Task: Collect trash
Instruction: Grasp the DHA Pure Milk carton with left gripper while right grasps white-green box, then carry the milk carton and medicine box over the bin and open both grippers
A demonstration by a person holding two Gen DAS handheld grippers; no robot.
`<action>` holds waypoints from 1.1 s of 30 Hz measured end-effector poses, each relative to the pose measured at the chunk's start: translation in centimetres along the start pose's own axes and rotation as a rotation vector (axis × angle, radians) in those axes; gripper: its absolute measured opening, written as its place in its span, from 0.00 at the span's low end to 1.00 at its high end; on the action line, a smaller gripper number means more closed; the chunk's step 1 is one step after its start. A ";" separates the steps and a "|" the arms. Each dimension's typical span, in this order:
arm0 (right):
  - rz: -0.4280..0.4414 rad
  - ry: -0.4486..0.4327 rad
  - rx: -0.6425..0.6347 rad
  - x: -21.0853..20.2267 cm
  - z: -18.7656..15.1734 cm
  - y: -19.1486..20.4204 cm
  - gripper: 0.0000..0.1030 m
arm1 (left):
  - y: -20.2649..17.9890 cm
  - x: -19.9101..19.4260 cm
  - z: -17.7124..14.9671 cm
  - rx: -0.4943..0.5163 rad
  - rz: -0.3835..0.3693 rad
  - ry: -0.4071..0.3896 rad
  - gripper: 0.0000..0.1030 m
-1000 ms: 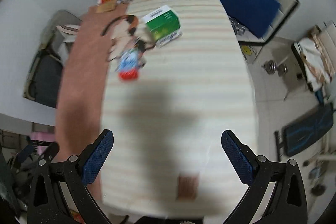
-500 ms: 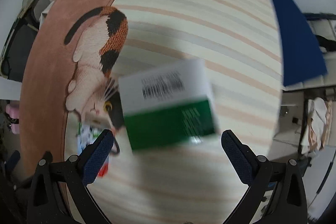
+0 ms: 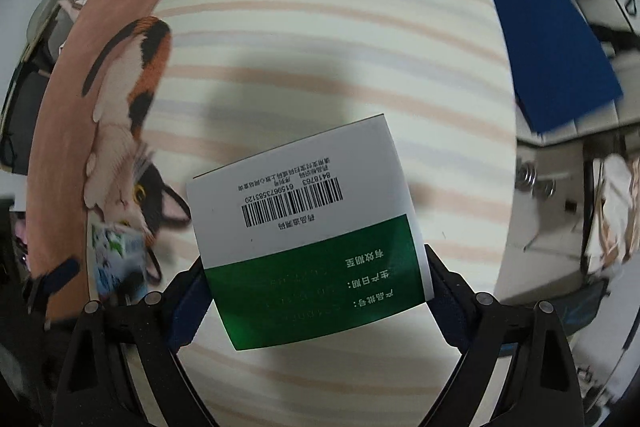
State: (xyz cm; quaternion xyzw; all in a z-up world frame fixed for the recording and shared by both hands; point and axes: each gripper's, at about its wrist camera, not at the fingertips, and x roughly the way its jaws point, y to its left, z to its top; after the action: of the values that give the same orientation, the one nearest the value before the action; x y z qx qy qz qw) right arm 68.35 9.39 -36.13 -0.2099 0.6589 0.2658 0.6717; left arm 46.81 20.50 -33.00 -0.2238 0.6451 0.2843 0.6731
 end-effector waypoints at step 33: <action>0.026 -0.215 0.125 -7.0 -8.8 -0.4 0.88 | 0.4 -9.7 -6.1 0.003 -0.016 -0.230 0.43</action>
State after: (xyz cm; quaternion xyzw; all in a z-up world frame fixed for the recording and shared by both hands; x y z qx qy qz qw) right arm 61.86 2.92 -29.55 -0.1290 0.6010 0.2539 0.7468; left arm 41.98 15.76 -23.73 -0.1941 0.5621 0.3017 0.7452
